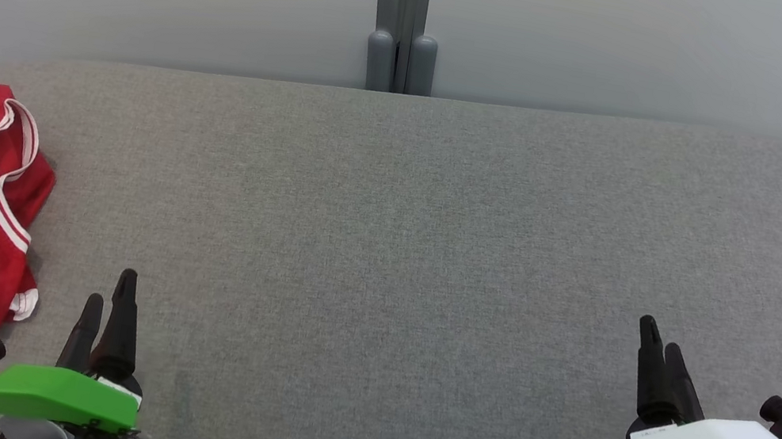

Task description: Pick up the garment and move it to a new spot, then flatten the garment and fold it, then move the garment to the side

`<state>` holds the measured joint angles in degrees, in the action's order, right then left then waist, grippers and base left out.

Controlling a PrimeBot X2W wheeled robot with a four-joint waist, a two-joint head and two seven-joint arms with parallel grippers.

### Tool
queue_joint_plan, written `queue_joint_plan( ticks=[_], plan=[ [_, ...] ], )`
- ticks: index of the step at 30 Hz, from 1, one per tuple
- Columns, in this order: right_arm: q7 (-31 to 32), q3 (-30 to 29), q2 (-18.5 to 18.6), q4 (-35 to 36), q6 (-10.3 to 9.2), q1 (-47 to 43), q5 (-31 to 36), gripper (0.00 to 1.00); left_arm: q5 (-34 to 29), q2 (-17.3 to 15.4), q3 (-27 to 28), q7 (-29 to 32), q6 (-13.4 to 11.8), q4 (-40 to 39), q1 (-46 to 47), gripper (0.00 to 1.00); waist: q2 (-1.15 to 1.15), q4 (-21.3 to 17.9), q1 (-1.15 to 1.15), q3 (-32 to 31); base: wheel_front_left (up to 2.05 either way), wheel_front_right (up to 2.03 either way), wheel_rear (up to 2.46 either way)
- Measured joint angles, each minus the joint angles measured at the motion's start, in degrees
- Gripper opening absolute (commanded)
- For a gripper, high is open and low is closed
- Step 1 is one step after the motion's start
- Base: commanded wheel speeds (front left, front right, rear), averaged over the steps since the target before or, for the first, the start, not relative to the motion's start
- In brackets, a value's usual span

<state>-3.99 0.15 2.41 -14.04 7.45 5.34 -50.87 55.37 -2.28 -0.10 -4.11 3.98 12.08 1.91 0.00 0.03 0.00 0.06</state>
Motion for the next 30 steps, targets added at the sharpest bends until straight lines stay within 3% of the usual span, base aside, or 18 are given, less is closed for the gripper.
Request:
queue_joint_plan(
  ticks=[13,30],
  plan=[
    [-2.2,1.04,0.08,0.52,0.01,0.09,11.59,1.0,-13.07,-0.1,-2.21,-2.22,-0.75,-0.07,-0.41,1.0,0.0,0.01,0.0,-0.01,0.0,0.0,0.0],
    [-5.04,2.08,0.14,0.78,0.01,0.95,22.34,1.0,-24.87,-0.16,-3.81,-4.93,-1.04,-1.07,-0.41,1.0,0.0,-0.09,0.0,0.81,0.0,0.0,0.0]
  ],
)
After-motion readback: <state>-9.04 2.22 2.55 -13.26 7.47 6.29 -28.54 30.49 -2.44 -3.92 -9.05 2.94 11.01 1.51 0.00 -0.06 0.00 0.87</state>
